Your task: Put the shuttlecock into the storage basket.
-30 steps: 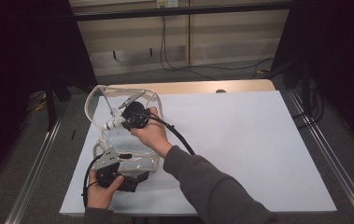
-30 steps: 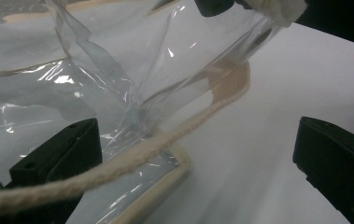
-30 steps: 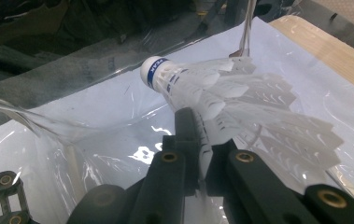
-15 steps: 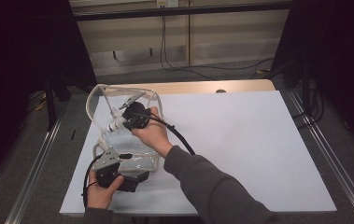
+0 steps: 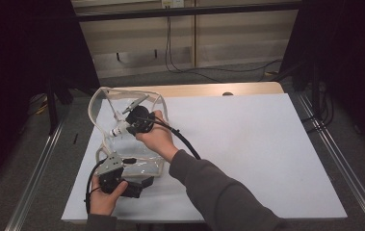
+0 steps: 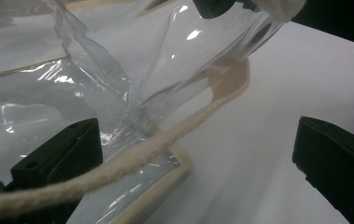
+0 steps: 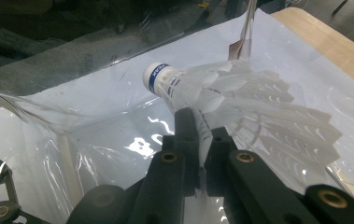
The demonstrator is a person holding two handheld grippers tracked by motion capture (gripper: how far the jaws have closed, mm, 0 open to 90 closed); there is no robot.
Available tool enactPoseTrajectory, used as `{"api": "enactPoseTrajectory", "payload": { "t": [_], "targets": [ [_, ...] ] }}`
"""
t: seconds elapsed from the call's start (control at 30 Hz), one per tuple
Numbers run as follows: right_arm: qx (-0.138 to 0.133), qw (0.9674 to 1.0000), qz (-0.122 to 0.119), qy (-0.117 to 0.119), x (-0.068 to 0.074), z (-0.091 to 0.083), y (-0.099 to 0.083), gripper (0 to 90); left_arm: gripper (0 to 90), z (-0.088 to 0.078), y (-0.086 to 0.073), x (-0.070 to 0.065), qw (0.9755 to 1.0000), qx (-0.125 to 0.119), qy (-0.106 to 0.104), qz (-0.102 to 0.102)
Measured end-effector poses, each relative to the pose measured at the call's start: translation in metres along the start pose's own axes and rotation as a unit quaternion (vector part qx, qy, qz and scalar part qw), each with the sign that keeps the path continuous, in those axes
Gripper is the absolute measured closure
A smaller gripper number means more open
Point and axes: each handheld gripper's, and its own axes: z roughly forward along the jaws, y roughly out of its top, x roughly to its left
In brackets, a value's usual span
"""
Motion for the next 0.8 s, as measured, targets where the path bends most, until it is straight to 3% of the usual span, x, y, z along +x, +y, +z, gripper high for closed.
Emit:
{"api": "enactPoseTrajectory", "payload": {
  "t": [0.07, 0.13, 0.27, 0.43, 0.63, 0.8],
  "targets": [
    [-0.002, 1.0, 0.001, -0.003, -0.0002, -0.0002, 0.0, 83.5, 1.6, 0.0003, -0.0001, -0.0001, 1.0, -0.001, -0.001, 0.0],
    [-0.003, 1.0, 0.002, -0.001, 0.0006, 0.0007, 0.0004, 69.9, 1.6, 0.0002, 0.0, -0.0002, 1.0, 0.002, -0.001, 0.001],
    [0.011, 0.9999, 0.007, 0.004, 0.0009, 0.0038, -0.0005, 61.5, 1.6, 0.0004, -0.0002, -0.0003, 1.0, 0.002, -0.001, 0.0],
    [0.012, 0.9999, 0.011, 0.002, 0.001, 0.0044, -0.0006, 57.0, 1.6, 0.0004, -0.0002, -0.0003, 1.0, 0.002, -0.001, 0.0],
    [0.007, 0.9998, 0.018, 0.002, 0.0, 0.0035, -0.0004, 61.1, 1.5, 0.0004, -0.0001, -0.0004, 1.0, 0.003, 0.0, 0.001],
    [0.006, 0.9999, 0.016, 0.002, 0.0009, 0.004, -0.0008, 57.4, 1.5, 0.0005, -0.0002, -0.0005, 1.0, 0.002, 0.0, 0.0]
  ]
}}
